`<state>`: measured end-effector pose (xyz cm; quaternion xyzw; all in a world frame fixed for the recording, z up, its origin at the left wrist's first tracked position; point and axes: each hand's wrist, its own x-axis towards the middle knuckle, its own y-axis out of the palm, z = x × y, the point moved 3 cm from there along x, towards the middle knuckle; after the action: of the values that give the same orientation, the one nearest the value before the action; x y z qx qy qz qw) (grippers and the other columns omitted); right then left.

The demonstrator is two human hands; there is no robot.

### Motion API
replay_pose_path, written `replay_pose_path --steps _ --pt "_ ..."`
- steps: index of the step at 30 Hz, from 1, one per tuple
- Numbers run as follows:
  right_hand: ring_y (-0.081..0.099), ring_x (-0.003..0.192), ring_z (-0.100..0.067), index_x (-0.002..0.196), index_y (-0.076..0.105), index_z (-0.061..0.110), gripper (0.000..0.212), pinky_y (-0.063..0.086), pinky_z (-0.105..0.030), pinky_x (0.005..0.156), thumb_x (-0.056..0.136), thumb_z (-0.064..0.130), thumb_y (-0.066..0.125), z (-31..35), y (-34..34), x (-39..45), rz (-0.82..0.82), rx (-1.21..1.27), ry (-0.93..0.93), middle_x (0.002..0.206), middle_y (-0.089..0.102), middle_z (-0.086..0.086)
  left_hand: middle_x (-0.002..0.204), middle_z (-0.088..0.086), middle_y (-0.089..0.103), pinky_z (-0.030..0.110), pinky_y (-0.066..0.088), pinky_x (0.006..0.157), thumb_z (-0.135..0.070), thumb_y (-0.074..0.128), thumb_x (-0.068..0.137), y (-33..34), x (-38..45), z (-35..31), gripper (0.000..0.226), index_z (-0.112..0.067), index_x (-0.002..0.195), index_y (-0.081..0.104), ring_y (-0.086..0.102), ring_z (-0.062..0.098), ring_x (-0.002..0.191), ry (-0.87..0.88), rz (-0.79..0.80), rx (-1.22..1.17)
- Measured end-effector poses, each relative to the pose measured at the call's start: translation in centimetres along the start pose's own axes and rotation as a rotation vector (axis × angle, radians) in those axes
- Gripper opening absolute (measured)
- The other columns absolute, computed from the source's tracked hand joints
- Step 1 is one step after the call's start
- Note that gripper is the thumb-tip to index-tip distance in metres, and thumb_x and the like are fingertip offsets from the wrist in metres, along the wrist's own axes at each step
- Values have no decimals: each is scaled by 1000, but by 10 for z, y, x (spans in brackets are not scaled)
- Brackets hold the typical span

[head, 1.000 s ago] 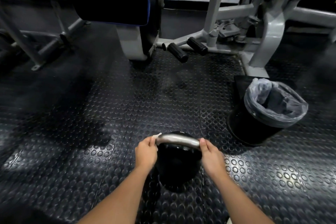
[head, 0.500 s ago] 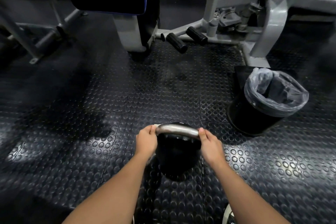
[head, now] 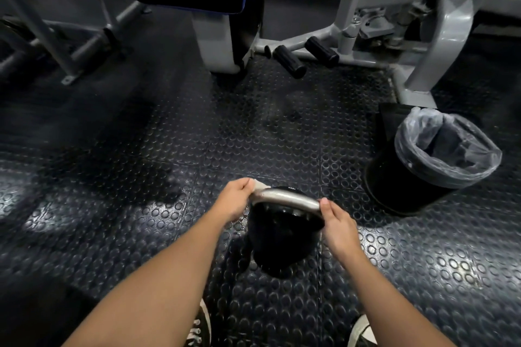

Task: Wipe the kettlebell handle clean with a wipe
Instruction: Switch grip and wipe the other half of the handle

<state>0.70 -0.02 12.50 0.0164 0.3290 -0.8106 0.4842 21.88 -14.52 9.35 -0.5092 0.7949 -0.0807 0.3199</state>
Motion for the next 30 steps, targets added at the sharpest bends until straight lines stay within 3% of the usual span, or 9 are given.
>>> replay_pose_path --steps 2,4,9,12,16,19,21,27,30 --pt "50 124 -20 135 57 22 50 33 -33 104 101 52 34 -1 1 0 1 5 5 132 60 -2 93 0 68 30 40 67 -31 45 117 0 -4 2 34 -15 114 75 54 12 77 10 4 22" --pt "50 123 -19 135 57 21 51 33 -31 102 101 52 34 -2 2 0 2 5 0 132 60 -2 103 -3 72 30 43 76 -31 44 117 2 -1 5 34 -20 120 76 61 12 91 -5 34 82" --pt "50 113 -14 135 57 21 50 32 -28 98 101 51 34 -1 1 0 1 -3 -8 130 60 -2 110 7 78 35 51 81 -34 45 116 -5 1 -7 35 -22 106 76 68 23 96 -13 99 83" --pt "51 115 -16 134 58 22 50 34 -30 98 101 52 34 -3 3 0 0 14 -6 129 61 -1 100 4 76 32 46 74 -31 45 116 -2 -8 -6 35 -19 109 77 63 18 90 11 6 63" --pt "51 109 -14 133 59 23 50 35 -30 97 101 53 34 -3 3 -1 -10 21 -8 125 62 0 71 -4 64 27 40 55 -27 46 116 15 -21 8 35 -15 107 77 52 10 60 -114 -161 43" --pt "47 105 -10 131 60 21 49 33 -28 94 101 51 34 1 3 -3 -16 22 -22 122 62 1 84 3 72 33 49 68 -28 45 116 23 -34 7 38 -14 106 78 65 18 76 -167 -279 -49" --pt "49 111 -13 133 58 20 50 33 -30 97 102 51 34 1 4 -4 -25 27 -20 126 61 0 87 -1 69 34 46 76 -29 43 117 28 -50 4 37 -17 115 78 64 18 84 -153 -375 -62" --pt "52 118 -20 132 59 23 53 35 -35 100 100 56 32 -2 6 -2 -27 37 -3 121 62 -1 98 3 74 34 46 79 -31 42 117 33 -53 2 38 -18 120 77 67 21 94 -227 -409 -187" --pt "52 121 -22 133 59 23 55 36 -39 104 99 57 32 -4 6 -1 -28 22 3 125 62 -1 96 5 74 32 44 77 -31 41 117 35 -58 -1 39 -17 121 77 61 15 82 -198 -461 -184"
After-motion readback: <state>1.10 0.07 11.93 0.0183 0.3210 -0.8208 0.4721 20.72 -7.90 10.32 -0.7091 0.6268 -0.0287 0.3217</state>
